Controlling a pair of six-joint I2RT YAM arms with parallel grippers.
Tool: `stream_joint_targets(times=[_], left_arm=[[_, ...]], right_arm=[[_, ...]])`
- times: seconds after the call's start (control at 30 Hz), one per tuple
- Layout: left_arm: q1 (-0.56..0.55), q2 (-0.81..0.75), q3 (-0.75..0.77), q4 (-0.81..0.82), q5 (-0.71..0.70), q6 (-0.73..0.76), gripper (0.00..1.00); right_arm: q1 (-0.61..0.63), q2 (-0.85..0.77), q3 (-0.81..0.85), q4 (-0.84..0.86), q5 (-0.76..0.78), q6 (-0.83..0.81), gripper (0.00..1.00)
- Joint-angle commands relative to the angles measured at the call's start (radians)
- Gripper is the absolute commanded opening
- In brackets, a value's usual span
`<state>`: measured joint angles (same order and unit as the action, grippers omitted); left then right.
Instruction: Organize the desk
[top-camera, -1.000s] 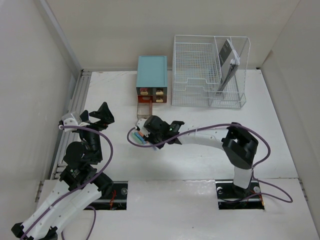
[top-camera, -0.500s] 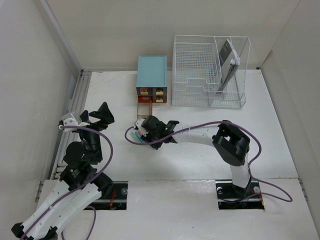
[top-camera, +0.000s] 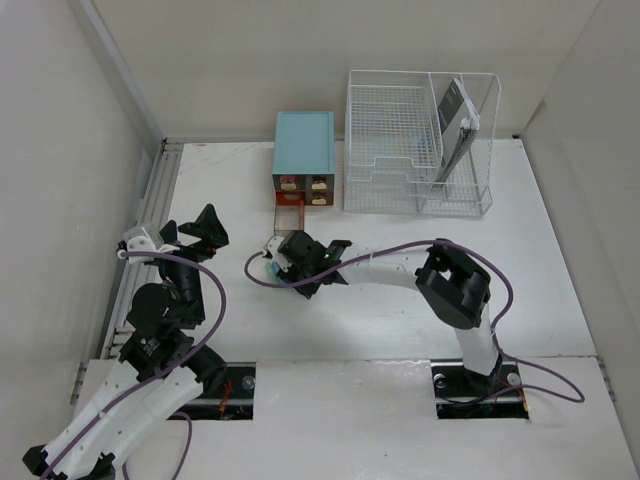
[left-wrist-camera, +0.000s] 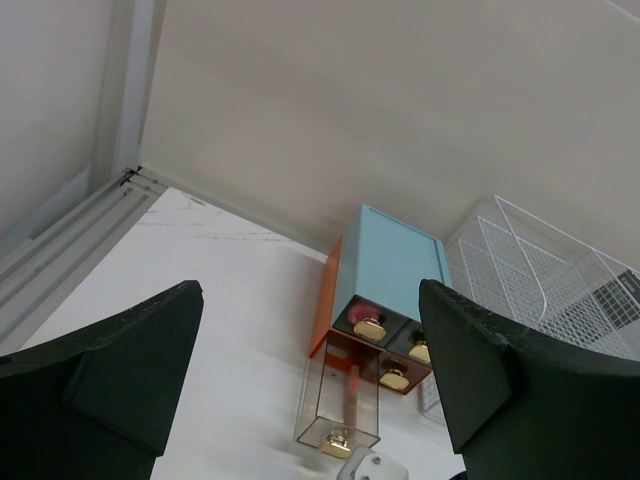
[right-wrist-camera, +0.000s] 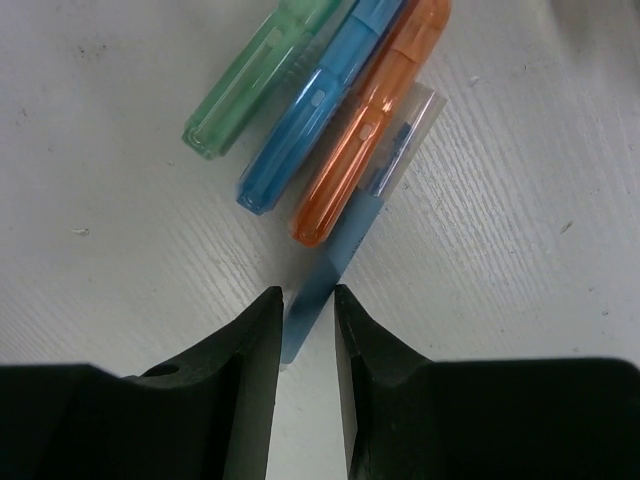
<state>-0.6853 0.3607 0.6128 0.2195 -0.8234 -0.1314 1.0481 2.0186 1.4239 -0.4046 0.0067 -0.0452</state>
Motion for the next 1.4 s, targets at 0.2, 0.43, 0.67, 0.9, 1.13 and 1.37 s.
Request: stream_joint_targets(times=[0.2, 0.43, 0.67, 0.9, 1.13, 1.37], left_arm=[[0.001, -0.022, -0.005, 0.029, -0.005, -0.001, 0.87], [0.001, -0.022, -0.005, 0.029, -0.005, -0.001, 0.87], [0.001, -0.031, -0.005, 0.029, -0.005, -0.001, 0.87], [0.001, -0.031, -0.005, 0.029, -0.005, -0.001, 0.87], [0.001, -0.031, -0.005, 0.029, -0.005, -0.001, 0.87], [0.001, -0.031, -0.005, 0.029, -0.005, -0.001, 0.87]], right_arm=[[0.001, 0.035, 0.043, 0.02, -0.028, 0.036, 0.23], [0.001, 0.035, 0.033, 0.009, -0.019, 0.036, 0.18], [0.001, 0.063, 0.043, -0.002, -0.019, 0.036, 0.24], [0.001, 0.081, 0.043, -0.011, -0.028, 0.036, 0.2], [0.001, 0.014, 0.064, -0.02, 0.002, 0.004, 0.0], [0.001, -0.145, 0.138, 0.022, 0.231, -0.099, 0.0]])
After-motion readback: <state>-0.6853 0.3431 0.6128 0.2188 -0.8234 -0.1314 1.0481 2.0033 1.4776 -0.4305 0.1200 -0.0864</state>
